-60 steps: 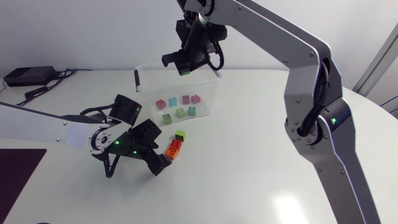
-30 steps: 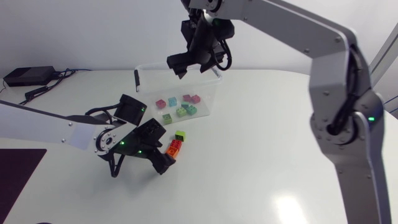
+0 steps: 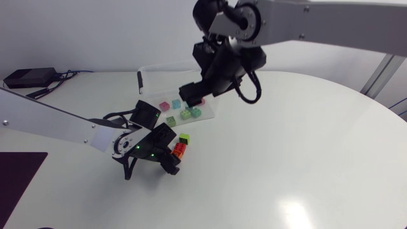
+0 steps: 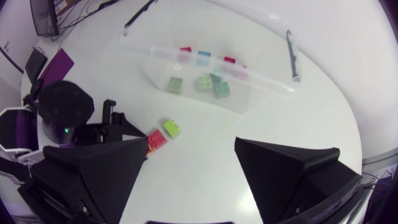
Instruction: Place the duplo bricks in the container
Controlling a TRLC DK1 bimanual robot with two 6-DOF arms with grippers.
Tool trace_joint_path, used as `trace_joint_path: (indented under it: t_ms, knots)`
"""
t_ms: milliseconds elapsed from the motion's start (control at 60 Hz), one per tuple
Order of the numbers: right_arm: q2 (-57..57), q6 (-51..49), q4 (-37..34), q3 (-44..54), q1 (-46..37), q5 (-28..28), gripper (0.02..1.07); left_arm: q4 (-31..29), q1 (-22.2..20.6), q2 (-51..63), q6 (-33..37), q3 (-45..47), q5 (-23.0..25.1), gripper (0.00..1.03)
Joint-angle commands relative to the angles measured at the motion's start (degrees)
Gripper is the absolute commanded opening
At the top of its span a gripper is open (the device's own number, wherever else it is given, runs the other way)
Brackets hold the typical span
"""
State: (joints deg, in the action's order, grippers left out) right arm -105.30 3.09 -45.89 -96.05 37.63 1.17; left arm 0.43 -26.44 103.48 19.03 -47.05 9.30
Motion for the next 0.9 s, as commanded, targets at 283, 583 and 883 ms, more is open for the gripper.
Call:
trace_joint_path:
  t_ms: [283,583,883]
  knots:
    - [-2.55,-1.77,6.07,9.74,1.48,-1.43,1.02,-3.33,0.95,-11.37,-1.27,0.64,-0.25,0.19]
    - [-10.54,-2.3,5.81,5.87,3.95,-2.66,1.02,-8.6,8.86,-20.95,-0.75,-5.25,2.65,0.19]
    - [-17.58,-2.57,1.33,-1.77,5.09,-4.95,1.02,-5.17,14.66,-18.67,-3.65,-12.89,3.97,0.19]
